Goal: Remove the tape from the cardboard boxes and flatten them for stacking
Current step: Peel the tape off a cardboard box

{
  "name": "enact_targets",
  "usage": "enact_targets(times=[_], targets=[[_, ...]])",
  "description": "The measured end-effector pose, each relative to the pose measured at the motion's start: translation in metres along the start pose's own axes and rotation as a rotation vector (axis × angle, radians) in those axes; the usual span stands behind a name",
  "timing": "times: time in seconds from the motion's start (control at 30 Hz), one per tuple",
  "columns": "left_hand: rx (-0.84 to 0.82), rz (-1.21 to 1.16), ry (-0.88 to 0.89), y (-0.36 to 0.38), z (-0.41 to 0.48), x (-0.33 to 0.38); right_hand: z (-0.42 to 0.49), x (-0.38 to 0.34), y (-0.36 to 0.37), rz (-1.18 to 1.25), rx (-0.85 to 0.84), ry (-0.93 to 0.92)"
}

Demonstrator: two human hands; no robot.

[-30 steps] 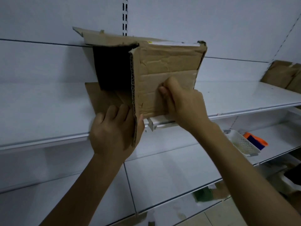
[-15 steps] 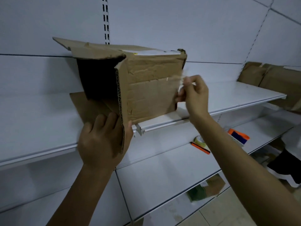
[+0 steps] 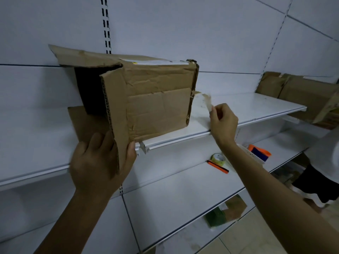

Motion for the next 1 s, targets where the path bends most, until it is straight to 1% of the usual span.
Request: enact_targets(times=[0.03,0.1,0.2,0.27,0.33,0.4,0.47,0.5,0.53,0.6,0.63,0.67,0.77,0.8,0.83,0.87,0.9,0.97,1.0], targets=[[-0.024,0.032,0.014,0.002,-0.005,-0.001,-0.001,0.000,0.001,-0.027,-0.011,-0.015],[-0.104,0.085,-0.029,0.008,-0.021,-0.005,0.004,0.001,0.002,-0.057,-0.019,-0.013],[-0.227,0.255,-0.045,0.018,-0.043,0.008,0.008,-0.004,0.000,-0.059,0.001,-0.020],[-0.300,0.310,-0.124,0.026,-0.047,0.005,0.008,-0.009,-0.003,-0.091,0.037,-0.040],[-0.331,0.343,-0.198,0.028,-0.054,0.001,0.006,-0.008,-0.003,-0.129,0.030,-0.047],[-0.349,0.368,-0.208,0.030,-0.059,-0.001,0.006,-0.002,-0.002,-0.120,0.003,-0.051],[-0.385,0.391,-0.225,0.035,-0.058,0.001,0.009,-0.002,0.000,-0.133,-0.042,-0.097],[-0.393,0.375,-0.289,0.036,-0.059,0.001,0.009,-0.004,0.002,-0.146,-0.075,-0.132],[-0.379,0.329,-0.390,0.035,-0.063,0.002,0.007,-0.007,0.005,-0.158,-0.110,-0.168],[-0.298,0.185,-0.632,0.034,-0.075,0.011,0.005,-0.012,0.010,-0.163,-0.159,-0.231],[-0.262,0.105,-0.700,0.036,-0.081,0.026,0.004,-0.013,0.012,-0.164,-0.180,-0.260],[-0.257,0.032,-0.683,0.041,-0.083,0.051,0.003,-0.015,0.013,-0.166,-0.197,-0.290],[-0.368,-0.267,-0.378,0.071,-0.070,0.146,0.000,-0.018,0.011,-0.125,-0.228,-0.354],[-0.386,-0.365,-0.304,0.078,-0.058,0.169,-0.001,-0.017,0.009,-0.097,-0.229,-0.366],[-0.363,-0.423,-0.256,0.083,-0.039,0.183,-0.001,-0.015,0.007,-0.065,-0.231,-0.376],[-0.292,-0.419,-0.225,0.086,-0.012,0.189,-0.002,-0.012,0.007,-0.028,-0.243,-0.382],[-0.184,-0.364,-0.211,0.087,0.020,0.187,-0.002,-0.010,0.008,0.008,-0.264,-0.387],[0.009,-0.202,-0.226,0.086,0.089,0.171,-0.002,-0.010,0.010,0.047,-0.321,-0.419],[0.047,-0.091,-0.234,0.089,0.120,0.160,-0.003,-0.011,0.011,0.059,-0.350,-0.449]])
Point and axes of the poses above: each hand's wrist, its own z-axis towards the middle knuckle, its own y-axis out of the palm, x = y × z, the point moved 10 cm from there along z, towards the middle knuckle
